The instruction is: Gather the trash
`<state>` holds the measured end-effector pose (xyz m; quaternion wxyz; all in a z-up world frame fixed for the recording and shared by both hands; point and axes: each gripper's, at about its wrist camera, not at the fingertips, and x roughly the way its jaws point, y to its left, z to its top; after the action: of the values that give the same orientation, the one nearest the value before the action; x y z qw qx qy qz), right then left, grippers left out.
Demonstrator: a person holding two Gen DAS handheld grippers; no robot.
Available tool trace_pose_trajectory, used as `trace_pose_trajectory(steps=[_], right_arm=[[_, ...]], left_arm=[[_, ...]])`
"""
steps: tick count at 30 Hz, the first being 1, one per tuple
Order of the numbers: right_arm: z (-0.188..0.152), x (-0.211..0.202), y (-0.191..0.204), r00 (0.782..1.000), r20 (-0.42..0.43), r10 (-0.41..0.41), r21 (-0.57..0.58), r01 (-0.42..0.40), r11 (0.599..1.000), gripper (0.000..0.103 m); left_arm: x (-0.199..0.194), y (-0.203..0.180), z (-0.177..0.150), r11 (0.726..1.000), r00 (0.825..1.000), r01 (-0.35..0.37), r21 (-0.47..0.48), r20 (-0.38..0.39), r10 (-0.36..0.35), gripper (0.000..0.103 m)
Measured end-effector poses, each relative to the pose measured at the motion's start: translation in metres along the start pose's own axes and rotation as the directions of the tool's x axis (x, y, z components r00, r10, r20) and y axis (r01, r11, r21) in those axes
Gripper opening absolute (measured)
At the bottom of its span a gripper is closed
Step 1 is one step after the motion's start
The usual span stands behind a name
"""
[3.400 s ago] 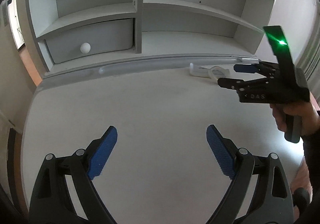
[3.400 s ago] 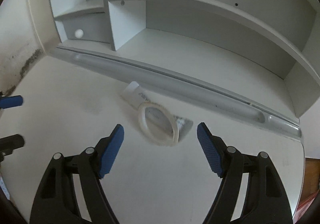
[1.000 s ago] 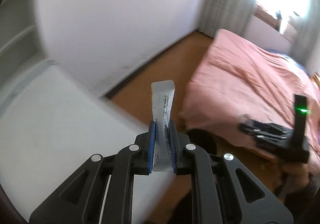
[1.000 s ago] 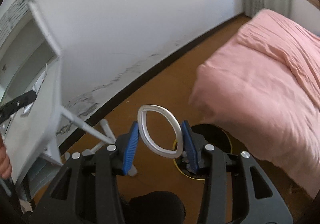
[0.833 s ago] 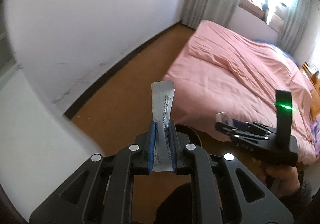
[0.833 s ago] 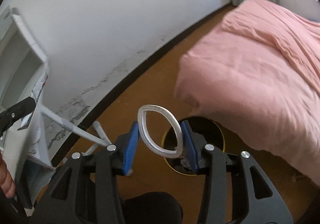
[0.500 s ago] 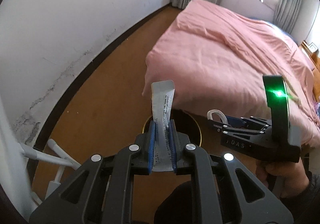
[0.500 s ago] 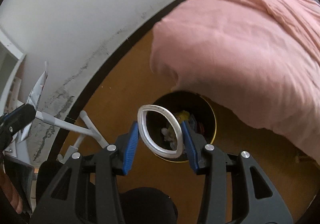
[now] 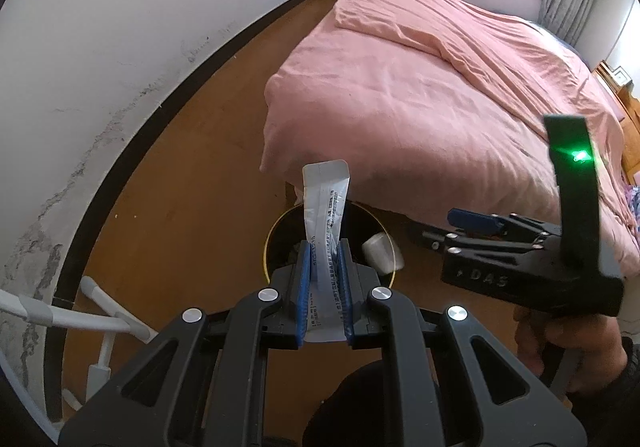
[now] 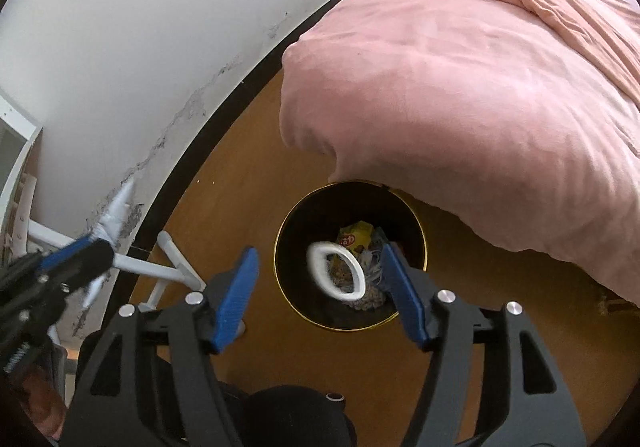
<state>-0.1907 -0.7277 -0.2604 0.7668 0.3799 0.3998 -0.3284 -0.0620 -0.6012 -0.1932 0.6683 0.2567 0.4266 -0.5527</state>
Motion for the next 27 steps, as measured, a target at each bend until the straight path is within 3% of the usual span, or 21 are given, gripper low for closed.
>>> trace_pose_trajectory(steps=[14, 16, 17, 18, 22, 27], right_arm=[[0.020, -0.034, -0.024, 0.996, 0.094, -0.009, 0.087, 0.001, 0.996, 0.068], [0.024, -0.043, -0.024, 0.993, 0.113, -0.014, 0.090, 0.003, 0.996, 0.069], [0.026, -0.048, -0.022, 0.992, 0.125, -0.015, 0.087, 0.004, 0.996, 0.071], [0.027, -0.052, -0.021, 0.991, 0.131, -0.016, 0.084, 0.005, 0.996, 0.072], [0.040, -0.074, -0.003, 0.986, 0.170, 0.002, 0.046, -0.010, 0.999, 0.072], [0.055, -0.107, 0.041, 0.976, 0.212, 0.048, -0.027, -0.043, 0.999, 0.076]], left_arm=[[0.053, -0.029, 0.009, 0.991, 0.991, 0.112, 0.070, -0.078, -0.107, 0.015], [0.055, -0.031, 0.011, 0.992, 0.994, 0.089, 0.085, -0.071, -0.084, 0.031], [0.054, -0.031, 0.012, 0.994, 0.995, 0.080, 0.080, -0.068, -0.075, 0.054], [0.050, -0.029, 0.013, 0.995, 0.996, 0.070, 0.071, -0.057, -0.067, 0.066], [0.020, -0.021, 0.017, 0.997, 0.999, 0.050, 0.063, -0.010, -0.049, 0.072], [-0.050, -0.007, 0.019, 0.997, 0.996, -0.031, 0.072, 0.091, 0.024, 0.088]])
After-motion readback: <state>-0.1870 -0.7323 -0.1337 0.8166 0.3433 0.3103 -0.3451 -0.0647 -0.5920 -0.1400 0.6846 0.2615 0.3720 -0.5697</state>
